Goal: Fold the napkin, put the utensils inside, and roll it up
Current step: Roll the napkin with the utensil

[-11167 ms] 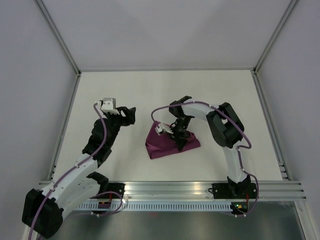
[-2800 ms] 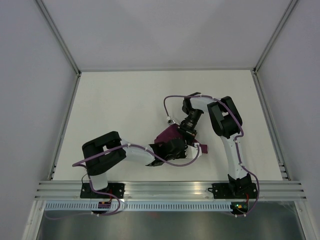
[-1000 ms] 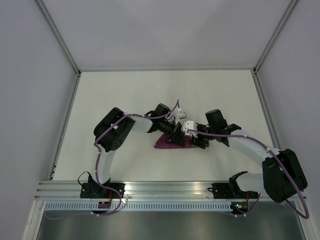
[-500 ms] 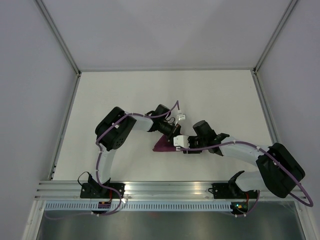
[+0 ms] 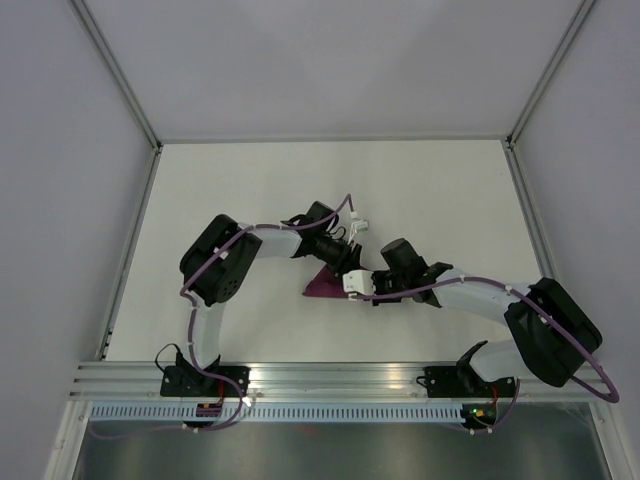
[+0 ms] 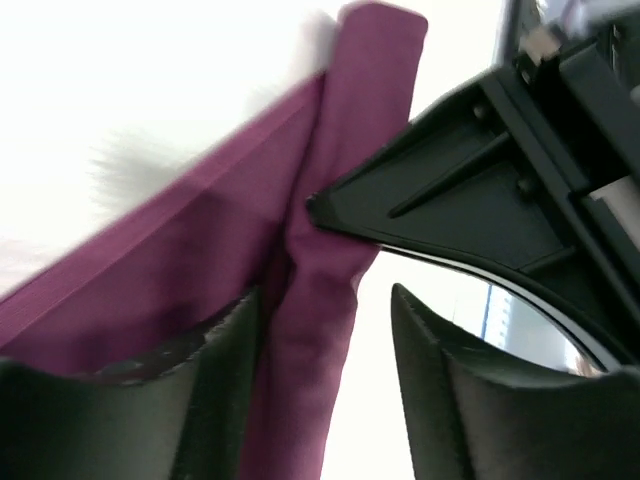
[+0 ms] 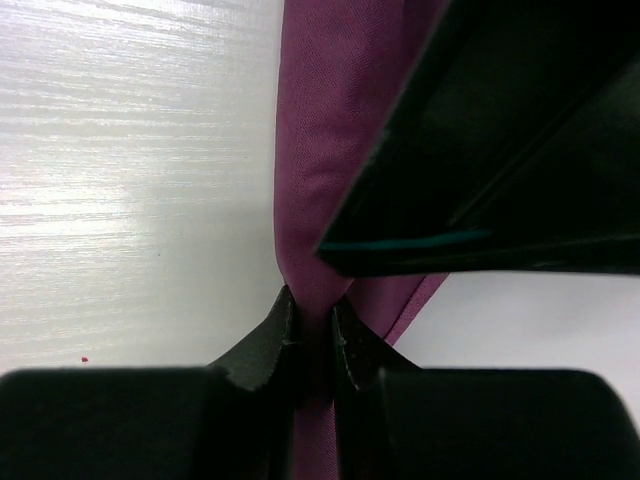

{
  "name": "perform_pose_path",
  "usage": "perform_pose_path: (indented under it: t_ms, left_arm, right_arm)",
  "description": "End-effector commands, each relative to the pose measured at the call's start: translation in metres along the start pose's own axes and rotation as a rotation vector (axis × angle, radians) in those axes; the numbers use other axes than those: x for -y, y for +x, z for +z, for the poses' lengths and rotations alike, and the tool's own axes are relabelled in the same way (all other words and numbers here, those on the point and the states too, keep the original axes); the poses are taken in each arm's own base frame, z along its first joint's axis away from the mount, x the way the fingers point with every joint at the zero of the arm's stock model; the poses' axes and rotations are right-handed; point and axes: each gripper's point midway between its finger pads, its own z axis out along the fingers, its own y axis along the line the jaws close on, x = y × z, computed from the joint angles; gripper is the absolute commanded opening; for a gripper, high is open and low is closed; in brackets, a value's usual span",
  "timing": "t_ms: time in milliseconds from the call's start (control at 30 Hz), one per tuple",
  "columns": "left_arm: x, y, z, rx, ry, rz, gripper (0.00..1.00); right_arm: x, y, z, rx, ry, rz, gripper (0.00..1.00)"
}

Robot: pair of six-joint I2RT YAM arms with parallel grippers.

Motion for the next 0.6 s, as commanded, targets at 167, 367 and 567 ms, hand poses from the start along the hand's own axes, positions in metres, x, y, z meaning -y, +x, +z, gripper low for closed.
perform_pose_path:
  t_ms: [167,367,567]
  left_arm:
    - [-0.037,-0.056,-0.065,0.195,-0.38,0.026,0.57]
    - [-0.046,-0.082,-0.151,0.553,-0.699,0.053,0.62]
    - [-0.019,-0.084,-0.212,0.875,-0.854,0.134,0.65]
  right_arm:
    - [-0.019,0.022,0.001,-0.097,-0.098,0.035,0.0]
    - [-0.015,0.021,0.003,-0.093,-0.183,0.082,0.0]
    - [-0.005,0.031,0.009,-0.127,-0.314,0.188,0.0]
